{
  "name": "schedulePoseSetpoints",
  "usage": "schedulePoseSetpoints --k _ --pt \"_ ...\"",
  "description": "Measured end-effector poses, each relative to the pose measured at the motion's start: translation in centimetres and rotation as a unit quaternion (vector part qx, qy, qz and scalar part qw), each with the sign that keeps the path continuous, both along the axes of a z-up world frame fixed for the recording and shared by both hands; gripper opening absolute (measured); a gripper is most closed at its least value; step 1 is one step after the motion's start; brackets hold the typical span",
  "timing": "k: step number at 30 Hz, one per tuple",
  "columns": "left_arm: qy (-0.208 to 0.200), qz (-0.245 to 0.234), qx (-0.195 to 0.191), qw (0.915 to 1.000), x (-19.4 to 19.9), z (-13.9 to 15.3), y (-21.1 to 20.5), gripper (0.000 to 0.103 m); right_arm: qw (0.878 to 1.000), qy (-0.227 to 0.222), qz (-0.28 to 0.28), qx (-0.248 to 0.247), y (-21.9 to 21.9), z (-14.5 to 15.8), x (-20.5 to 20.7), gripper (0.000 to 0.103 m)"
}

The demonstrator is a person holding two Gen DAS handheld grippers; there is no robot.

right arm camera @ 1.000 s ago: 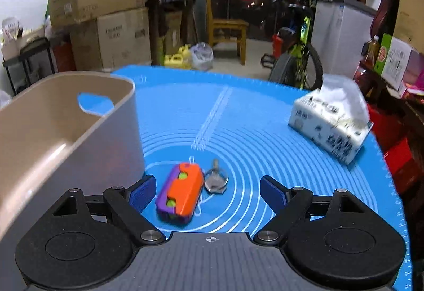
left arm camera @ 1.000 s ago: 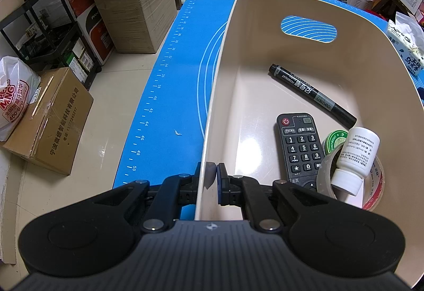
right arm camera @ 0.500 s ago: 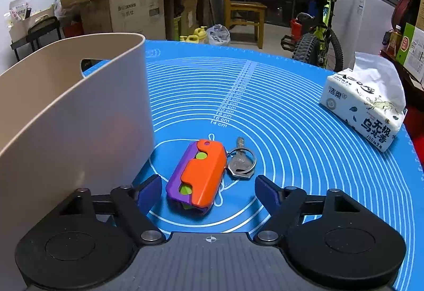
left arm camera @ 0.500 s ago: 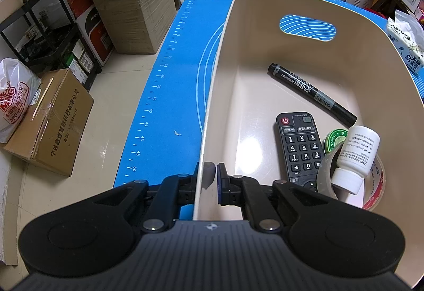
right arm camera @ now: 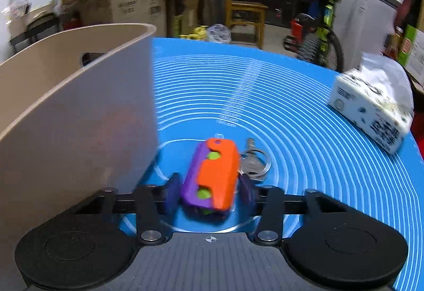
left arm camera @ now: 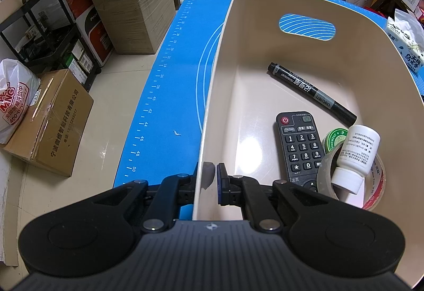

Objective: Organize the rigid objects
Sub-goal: 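Grasp the orange-purple toy with the right gripper, then lift and carry the toy with the right gripper over the beige bin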

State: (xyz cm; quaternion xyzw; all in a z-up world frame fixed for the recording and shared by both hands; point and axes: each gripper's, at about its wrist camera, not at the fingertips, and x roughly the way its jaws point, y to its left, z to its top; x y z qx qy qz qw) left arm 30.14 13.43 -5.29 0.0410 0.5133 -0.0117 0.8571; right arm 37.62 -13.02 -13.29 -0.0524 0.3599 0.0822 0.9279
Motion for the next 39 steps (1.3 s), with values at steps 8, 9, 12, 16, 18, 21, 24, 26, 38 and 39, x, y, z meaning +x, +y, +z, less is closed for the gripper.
schedulePoseSetpoints --k 8,9,12,16,18,21,24,26,38,39 --pt "0.001 0.000 -0.005 1.0000 0.0 -0.1 0.1 0.010 1.000 0.001 -0.013 0.006 -0.7 0.8 -1.0 0.049" --pt "0.001 0.000 -0.005 1.0000 0.0 -0.1 0.1 0.010 1.000 0.000 -0.016 0.009 -1.0 1.0 -1.1 0.048" --pt "0.001 0.001 -0.006 1.0000 0.1 -0.1 0.1 0.010 1.000 -0.006 -0.020 0.012 -1.5 1.9 -2.0 0.048" --pt "0.001 0.003 -0.004 1.0000 0.1 -0.1 0.0 0.010 1.000 -0.012 -0.016 0.009 -1.8 2.6 -2.8 0.047" --pt "0.001 0.003 -0.003 1.0000 0.1 -0.1 0.0 0.010 1.000 -0.015 -0.016 0.005 -1.8 2.8 -3.0 0.047" --pt "0.002 0.004 -0.002 1.0000 0.1 -0.1 0.0 0.010 1.000 -0.019 -0.014 0.006 -1.9 2.9 -3.1 0.046" --pt "0.002 0.003 -0.001 1.0000 0.1 -0.1 0.0 0.010 1.000 -0.017 -0.015 0.008 -1.9 3.0 -3.1 0.046" --pt "0.002 0.003 -0.001 1.0000 0.1 -0.1 0.0 0.010 1.000 -0.014 -0.017 0.009 -2.0 3.3 -3.1 0.046" --pt "0.001 0.001 -0.003 1.0000 0.0 0.0 0.0 0.010 1.000 0.009 -0.017 -0.005 -1.4 2.3 -1.2 0.041" --pt "0.001 0.001 -0.004 1.0000 0.0 -0.1 0.1 0.010 1.000 0.006 -0.017 -0.005 -1.3 2.2 -1.2 0.040"
